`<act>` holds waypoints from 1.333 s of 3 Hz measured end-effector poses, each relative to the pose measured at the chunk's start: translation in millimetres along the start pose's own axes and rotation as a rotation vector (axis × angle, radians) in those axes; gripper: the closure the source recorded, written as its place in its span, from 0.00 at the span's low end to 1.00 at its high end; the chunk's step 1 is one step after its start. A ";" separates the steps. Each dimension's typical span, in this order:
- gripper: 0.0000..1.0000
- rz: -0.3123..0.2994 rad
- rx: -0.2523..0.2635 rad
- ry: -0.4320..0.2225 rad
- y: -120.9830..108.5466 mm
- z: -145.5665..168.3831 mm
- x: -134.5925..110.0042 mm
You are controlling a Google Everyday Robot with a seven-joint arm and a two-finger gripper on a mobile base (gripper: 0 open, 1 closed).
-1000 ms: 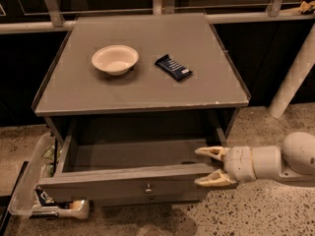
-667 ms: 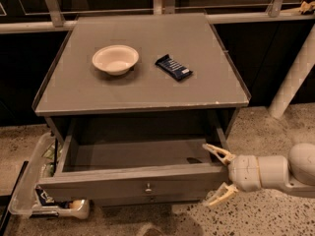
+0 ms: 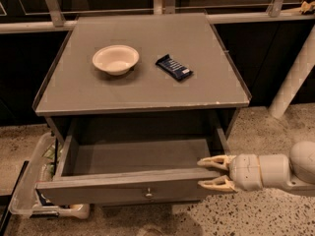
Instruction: Open top drawer
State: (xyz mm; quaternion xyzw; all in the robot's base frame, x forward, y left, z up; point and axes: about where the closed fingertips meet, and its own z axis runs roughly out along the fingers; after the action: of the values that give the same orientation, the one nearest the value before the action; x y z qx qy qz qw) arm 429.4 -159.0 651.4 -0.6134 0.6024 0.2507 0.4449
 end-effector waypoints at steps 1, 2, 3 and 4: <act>0.82 0.000 -0.013 -0.010 6.0 -0.6 -3.6; 1.00 0.000 -0.013 -0.010 5.7 -1.5 -5.1; 1.00 -0.015 -0.009 0.009 16.9 -6.7 -1.3; 1.00 -0.015 -0.009 0.009 18.6 -7.3 -1.8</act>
Offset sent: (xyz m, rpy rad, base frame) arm -0.1849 -0.0860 -0.0454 0.0296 -0.1708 0.1025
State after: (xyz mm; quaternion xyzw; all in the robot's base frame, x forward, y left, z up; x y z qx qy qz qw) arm 409.6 -162.0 651.9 -0.6212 0.5986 0.2474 0.4412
